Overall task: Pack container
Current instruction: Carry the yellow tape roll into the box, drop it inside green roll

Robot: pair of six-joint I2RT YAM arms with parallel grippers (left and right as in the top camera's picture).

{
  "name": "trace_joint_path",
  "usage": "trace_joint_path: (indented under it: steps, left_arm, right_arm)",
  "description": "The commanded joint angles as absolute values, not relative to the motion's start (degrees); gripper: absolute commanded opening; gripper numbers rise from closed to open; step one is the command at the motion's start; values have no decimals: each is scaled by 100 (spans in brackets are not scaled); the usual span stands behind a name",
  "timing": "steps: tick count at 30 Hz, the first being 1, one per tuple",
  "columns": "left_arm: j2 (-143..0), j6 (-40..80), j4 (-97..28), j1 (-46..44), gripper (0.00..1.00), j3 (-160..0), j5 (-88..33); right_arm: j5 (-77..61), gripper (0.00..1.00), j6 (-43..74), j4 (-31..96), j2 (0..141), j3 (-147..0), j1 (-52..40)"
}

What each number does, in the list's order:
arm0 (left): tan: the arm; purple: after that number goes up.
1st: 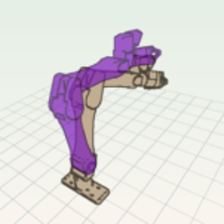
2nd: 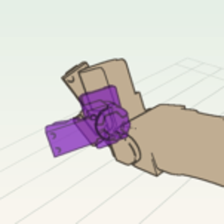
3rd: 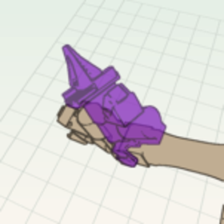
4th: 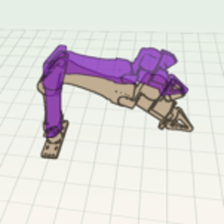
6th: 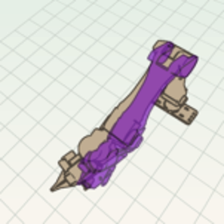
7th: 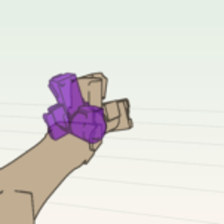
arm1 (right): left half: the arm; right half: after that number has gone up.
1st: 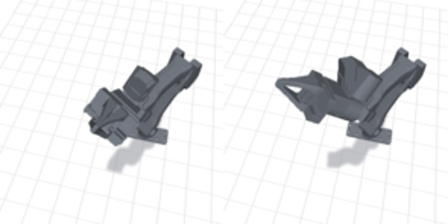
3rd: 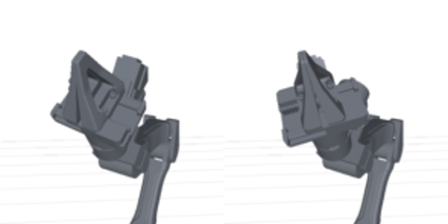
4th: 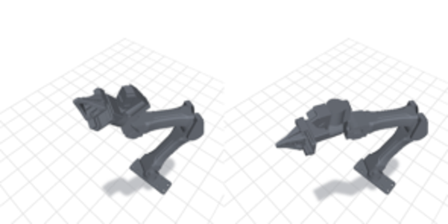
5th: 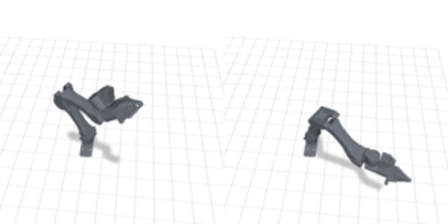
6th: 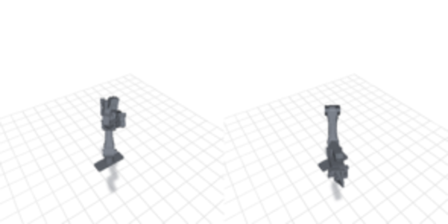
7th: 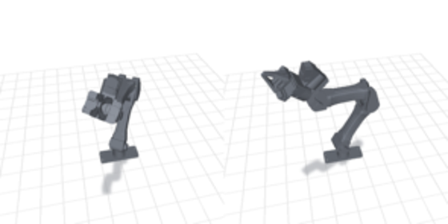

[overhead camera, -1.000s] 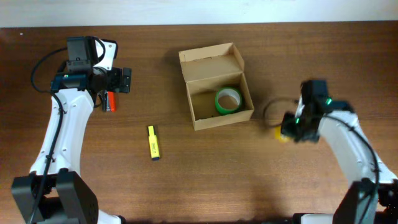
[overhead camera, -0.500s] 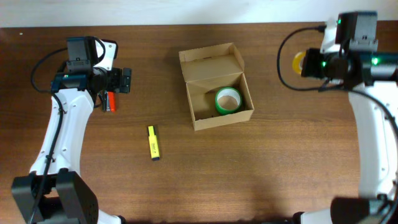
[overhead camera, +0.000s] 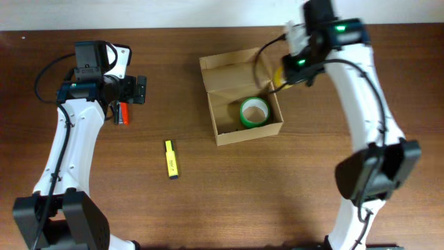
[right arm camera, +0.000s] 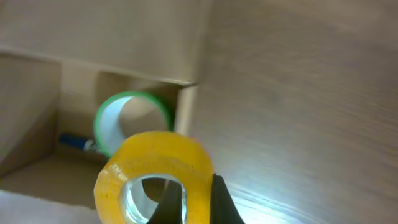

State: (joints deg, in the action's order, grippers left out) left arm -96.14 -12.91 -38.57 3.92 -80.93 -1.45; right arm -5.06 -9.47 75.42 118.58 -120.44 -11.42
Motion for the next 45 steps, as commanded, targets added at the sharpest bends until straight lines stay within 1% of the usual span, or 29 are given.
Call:
trace_joint_path:
  steps: [1, 6, 11, 16, 24, 32, 45]
  left_arm:
    - [-9682, -1385, -3863, 390, 100, -8191, -148]
    - [-9682, -1385, -3863, 390, 100, -8191, -145]
    - [-9682, -1385, -3865, 390, 100, -8191, -145]
    - [-9682, -1385, -3868, 390, 100, -8191, -145]
    - [-9682, -1385, -3868, 390, 100, -8191, -145]
    - [-9682, -1385, -3868, 390, 100, -8191, -145]
    - [-9682, -1385, -3870, 390, 100, -8191, -145]
  right_arm:
    - [-567, 4, -1162, 7616, 12060, -12206, -1455]
    - [-513, 4, -1100, 7627, 12230, -12206, -1750]
    - [141, 4, -808, 7290, 12234, -11994, -1850]
    - [200, 4, -720, 6893, 12234, -11561, -1887]
    - [198, 4, -698, 6637, 12234, -10862, -2032]
    - [198, 4, -657, 6394, 12234, -10508, -2246]
    - [207, 4, -659, 5966, 12234, -10145, -2244]
